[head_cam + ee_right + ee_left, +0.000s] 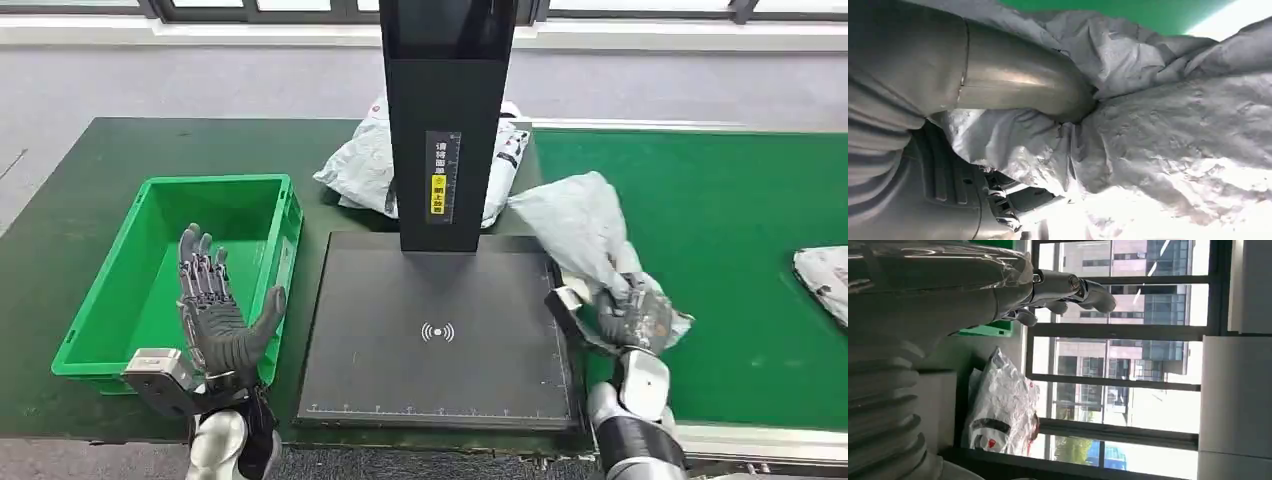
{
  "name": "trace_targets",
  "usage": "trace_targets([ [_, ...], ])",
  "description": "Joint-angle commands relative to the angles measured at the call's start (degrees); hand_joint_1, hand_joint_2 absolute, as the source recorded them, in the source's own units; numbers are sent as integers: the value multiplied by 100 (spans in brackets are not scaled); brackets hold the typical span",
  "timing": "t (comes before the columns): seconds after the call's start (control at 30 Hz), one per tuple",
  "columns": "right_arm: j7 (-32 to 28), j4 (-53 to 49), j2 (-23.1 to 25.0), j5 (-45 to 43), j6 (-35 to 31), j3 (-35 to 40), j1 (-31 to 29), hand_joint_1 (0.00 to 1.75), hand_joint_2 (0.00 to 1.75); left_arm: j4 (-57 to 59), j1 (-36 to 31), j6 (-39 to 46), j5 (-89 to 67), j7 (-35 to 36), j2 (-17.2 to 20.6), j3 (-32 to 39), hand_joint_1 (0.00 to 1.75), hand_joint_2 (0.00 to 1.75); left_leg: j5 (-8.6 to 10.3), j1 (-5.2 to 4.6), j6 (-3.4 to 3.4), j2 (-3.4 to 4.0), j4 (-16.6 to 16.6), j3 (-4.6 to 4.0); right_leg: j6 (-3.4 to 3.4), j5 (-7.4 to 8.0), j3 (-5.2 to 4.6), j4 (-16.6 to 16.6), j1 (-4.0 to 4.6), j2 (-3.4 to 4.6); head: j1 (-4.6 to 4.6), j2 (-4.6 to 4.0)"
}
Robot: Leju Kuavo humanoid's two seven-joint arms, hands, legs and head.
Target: Moved the parcel from conveyor to table for the left to box.
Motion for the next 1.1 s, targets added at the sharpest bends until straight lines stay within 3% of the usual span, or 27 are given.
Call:
trace_targets([
  [0.03, -375, -2688, 946, 158, 141, 1256, 1174, 175, 175, 5, 510, -19, -31, 15, -418, 333, 0, 175, -15, 3, -1, 34, -16, 26, -7, -4, 17, -19, 4, 27, 0, 0],
  [0.27, -418, -2812, 920, 172, 195, 1333, 1222, 175, 175, 18, 512, -20, -38, 15, -418, 314, 0, 175, -12, -5, -5, 24, -9, 12, -9, -5, 3, -8, -5, 18, 0, -2],
  [0.4, -733, -2789, 910, -114, 958, 1768, 1289, 175, 175, 49, 499, -61, -66, 15, -418, 314, 0, 175, -13, -5, -5, 29, -12, 18, -10, -4, 8, -15, -5, 22, -2, 0],
  [0.97, -733, -2789, 910, -114, 958, 1768, 1289, 175, 175, 49, 499, -61, -66, 15, -418, 314, 0, 175, -13, -3, -6, 23, -7, 15, -8, -6, 7, -9, -3, 19, -2, 0],
  [1.1, -964, -2194, 1000, -288, 1876, 2302, 1097, 175, 175, 145, 430, -93, -102, 15, -418, 241, 0, 175, -13, -1, -7, 34, -13, 24, -11, -2, 14, -17, 0, 28, -2, 0],
])
